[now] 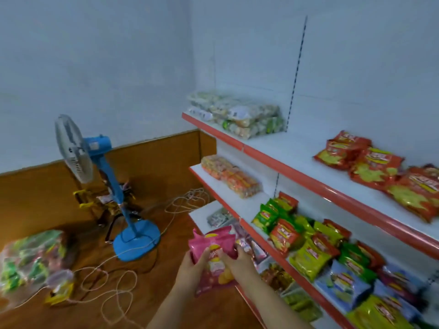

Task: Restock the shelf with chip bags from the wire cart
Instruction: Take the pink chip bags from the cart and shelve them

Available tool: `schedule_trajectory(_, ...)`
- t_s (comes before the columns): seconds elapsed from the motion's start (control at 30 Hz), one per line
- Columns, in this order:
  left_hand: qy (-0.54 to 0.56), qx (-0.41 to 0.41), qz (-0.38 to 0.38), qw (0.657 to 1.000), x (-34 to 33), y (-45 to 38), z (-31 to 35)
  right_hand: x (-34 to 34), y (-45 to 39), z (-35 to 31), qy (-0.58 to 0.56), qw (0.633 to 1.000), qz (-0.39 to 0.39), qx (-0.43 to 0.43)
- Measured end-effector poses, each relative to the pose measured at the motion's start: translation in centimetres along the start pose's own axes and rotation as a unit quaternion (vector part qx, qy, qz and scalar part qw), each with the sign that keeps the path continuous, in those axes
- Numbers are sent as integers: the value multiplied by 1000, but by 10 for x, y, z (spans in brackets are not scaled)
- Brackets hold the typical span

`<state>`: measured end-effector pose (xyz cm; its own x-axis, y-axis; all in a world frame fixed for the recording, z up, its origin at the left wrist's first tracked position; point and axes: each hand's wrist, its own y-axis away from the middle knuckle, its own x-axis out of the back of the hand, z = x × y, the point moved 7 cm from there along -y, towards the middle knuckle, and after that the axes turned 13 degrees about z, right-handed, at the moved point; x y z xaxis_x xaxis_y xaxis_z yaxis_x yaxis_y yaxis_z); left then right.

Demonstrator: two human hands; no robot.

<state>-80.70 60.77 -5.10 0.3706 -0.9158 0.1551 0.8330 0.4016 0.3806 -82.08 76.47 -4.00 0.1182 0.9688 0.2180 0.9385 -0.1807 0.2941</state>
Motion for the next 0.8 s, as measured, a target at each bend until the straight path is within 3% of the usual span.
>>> schedule_trajectory(0.1, -64, -5, -80, 995, -58, -66, 14, 12, -71, 10, -30, 996, 63, -62)
schedule_trajectory(0.23, -149, -103, -190, 965, -120, -145, 51, 14, -179, 49, -84, 980, 124, -133)
schedule_trajectory(0.4, -211, -129, -286, 926, -188, -223, 96, 31, -244, -3, -52, 966, 206, -150)
schedule_trajectory(0.57, -313, -173, -272, 893, -261, -317, 106, 50, -328, -11, 22, 963, 228, -140)
schedule_trajectory(0.8, -337, -214, -269, 876, -364, -421, 108, 73, -458, 0, 125, 953, 255, -110)
